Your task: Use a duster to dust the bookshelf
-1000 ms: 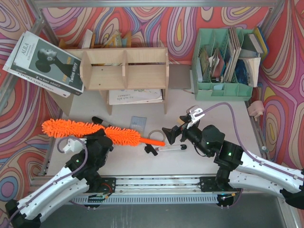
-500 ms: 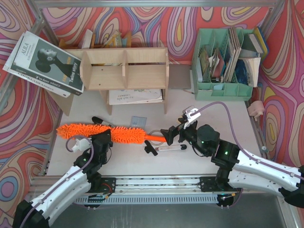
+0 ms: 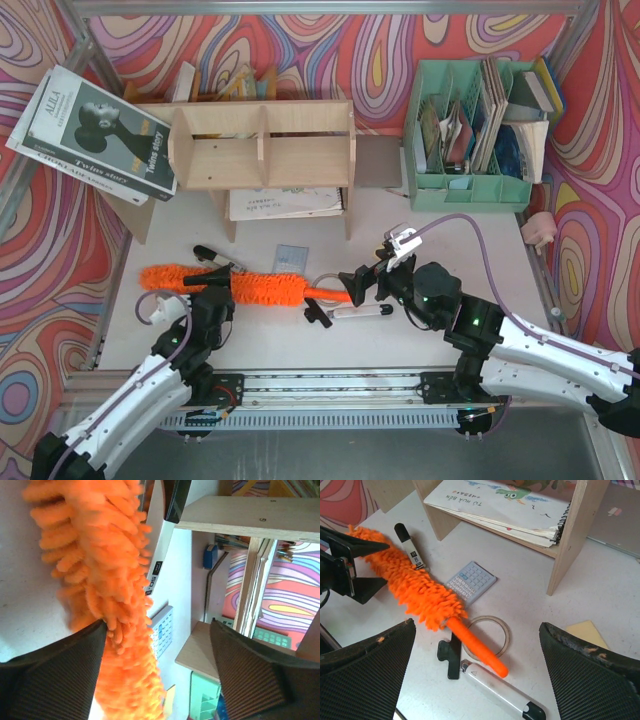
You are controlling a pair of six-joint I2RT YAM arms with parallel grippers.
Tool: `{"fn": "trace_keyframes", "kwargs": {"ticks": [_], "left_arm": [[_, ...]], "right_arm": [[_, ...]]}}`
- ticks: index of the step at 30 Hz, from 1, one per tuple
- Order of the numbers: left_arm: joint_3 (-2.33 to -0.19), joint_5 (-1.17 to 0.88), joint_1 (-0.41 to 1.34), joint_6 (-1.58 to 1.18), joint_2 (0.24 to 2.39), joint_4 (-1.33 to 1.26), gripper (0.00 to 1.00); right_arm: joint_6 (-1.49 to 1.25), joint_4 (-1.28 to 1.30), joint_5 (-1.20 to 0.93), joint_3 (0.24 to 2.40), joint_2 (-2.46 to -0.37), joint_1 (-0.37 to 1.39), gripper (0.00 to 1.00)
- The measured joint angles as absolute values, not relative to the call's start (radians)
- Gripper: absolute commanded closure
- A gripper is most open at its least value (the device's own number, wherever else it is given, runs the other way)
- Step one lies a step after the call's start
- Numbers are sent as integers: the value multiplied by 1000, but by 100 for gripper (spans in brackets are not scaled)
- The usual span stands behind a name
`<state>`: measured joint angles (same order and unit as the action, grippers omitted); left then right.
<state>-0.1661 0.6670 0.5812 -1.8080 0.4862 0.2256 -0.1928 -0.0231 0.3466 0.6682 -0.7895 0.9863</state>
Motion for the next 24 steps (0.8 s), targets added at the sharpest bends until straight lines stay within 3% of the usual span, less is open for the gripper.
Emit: {"fn": "trace_keyframes", "kwargs": {"ticks": [2, 3, 16, 24], "left_arm": [[-184, 664, 581, -1808, 467, 273, 3], [-192, 662, 580, -1803, 455, 294, 2], [-378, 628, 577, -1709, 194, 680, 2], [-482, 731, 575, -1279, 234, 628, 2]], "right_arm": [[-196, -17, 351, 668, -789, 986, 1], [-198, -13, 354, 669, -788, 986, 1], [-212, 73, 490, 706, -744, 986, 1], [-337, 159, 767, 746, -786, 984, 1]]}}
